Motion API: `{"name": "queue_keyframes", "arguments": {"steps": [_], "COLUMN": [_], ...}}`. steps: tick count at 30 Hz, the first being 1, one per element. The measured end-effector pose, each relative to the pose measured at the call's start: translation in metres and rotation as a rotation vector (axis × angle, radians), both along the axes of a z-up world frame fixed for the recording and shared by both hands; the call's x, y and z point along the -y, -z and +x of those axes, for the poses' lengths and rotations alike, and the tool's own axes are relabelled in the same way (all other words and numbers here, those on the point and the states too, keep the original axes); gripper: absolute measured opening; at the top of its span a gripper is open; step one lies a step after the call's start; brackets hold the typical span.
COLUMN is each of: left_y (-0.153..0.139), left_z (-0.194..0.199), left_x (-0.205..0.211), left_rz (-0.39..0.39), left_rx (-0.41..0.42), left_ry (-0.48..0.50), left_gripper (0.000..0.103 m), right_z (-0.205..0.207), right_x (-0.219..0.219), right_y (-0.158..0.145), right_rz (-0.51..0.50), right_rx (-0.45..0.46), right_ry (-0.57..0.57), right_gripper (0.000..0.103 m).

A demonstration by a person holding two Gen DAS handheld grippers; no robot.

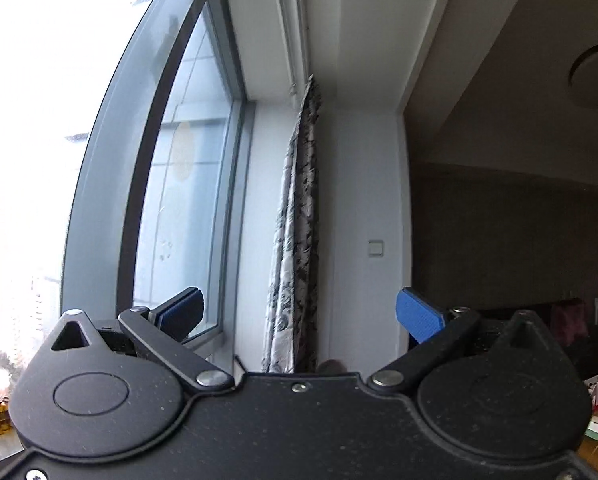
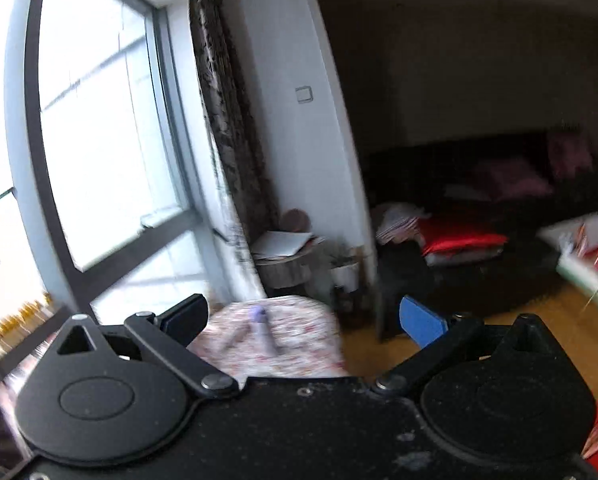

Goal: Organize soft objects

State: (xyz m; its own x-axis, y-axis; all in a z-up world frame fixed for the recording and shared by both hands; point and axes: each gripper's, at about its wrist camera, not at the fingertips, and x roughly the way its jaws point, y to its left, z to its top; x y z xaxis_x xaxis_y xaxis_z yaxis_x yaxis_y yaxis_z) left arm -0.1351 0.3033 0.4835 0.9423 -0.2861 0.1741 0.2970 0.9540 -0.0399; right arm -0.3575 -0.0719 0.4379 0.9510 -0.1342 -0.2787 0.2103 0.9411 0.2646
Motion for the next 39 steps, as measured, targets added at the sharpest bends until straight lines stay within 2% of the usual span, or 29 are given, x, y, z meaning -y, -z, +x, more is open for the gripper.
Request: {"name": "queue_keyframes", "arguments": {"steps": [3,5,7,8,11,14,18,22,25,27,29,31,33,36,39], "left_y": [0.027,0.064,0.112,0.142,0.227,0.3,0.367,0.401,0.416,0.422,0.431,0.437,0.445,0.451,0.452], "left_z": [0.028,0.063,0.105,0.128,0.173,0.197,0.213,0.21,0.212,0.216,0.222,0.226,0.233,0.24,0.244], "left_x": [0.01,0.023,0.04,0.051,0.082,0.102,0.105,0.093,0.081,0.076,0.074,0.074,0.075,0.074,0.069], "left_rz": [0.04,0.076,0.105,0.134,0.253,0.338,0.383,0.408,0.409,0.407,0.417,0.443,0.458,0.436,0.386], "left_rx": [-0.079,-0.192,-0.34,-0.418,-0.571,-0.688,-0.841,-0.931,-0.988,-1.013,-1.022,-1.022,-1.03,-1.071,-1.082], "left_ry": [-0.026,-0.024,-0.049,-0.077,-0.157,-0.153,-0.116,-0.148,-0.177,-0.187,-0.192,-0.199,-0.18,-0.123,-0.131], "left_gripper": [0.099,0.099,0.099,0.099,0.099,0.099,0.099,0.099,0.099,0.099,0.099,0.099,0.099,0.099,0.098], "right_z": [-0.003,0.009,0.03,0.042,0.083,0.119,0.172,0.213,0.231,0.244,0.254,0.265,0.286,0.3,0.317], "right_x": [0.002,0.007,0.013,0.012,0.006,0.0,-0.016,-0.042,-0.05,-0.047,-0.038,-0.03,-0.032,-0.037,-0.044], "right_y": [0.012,0.044,0.085,0.109,0.179,0.239,0.302,0.348,0.368,0.377,0.384,0.392,0.397,0.4,0.4], "right_rz": [0.02,0.017,-0.011,-0.057,-0.166,-0.132,-0.078,-0.125,-0.094,-0.031,0.074,0.167,0.127,0.022,-0.06], "right_rx": [-0.005,-0.023,-0.043,-0.056,-0.122,-0.197,-0.308,-0.348,-0.376,-0.396,-0.417,-0.472,-0.505,-0.476,-0.447], "right_ry": [0.008,0.044,0.095,0.133,0.226,0.178,0.128,0.062,-0.031,-0.061,-0.071,-0.089,-0.115,-0.146,-0.174], "right_gripper": [0.103,0.103,0.103,0.103,0.103,0.103,0.103,0.103,0.103,0.102,0.102,0.101,0.101,0.103,0.103]}}
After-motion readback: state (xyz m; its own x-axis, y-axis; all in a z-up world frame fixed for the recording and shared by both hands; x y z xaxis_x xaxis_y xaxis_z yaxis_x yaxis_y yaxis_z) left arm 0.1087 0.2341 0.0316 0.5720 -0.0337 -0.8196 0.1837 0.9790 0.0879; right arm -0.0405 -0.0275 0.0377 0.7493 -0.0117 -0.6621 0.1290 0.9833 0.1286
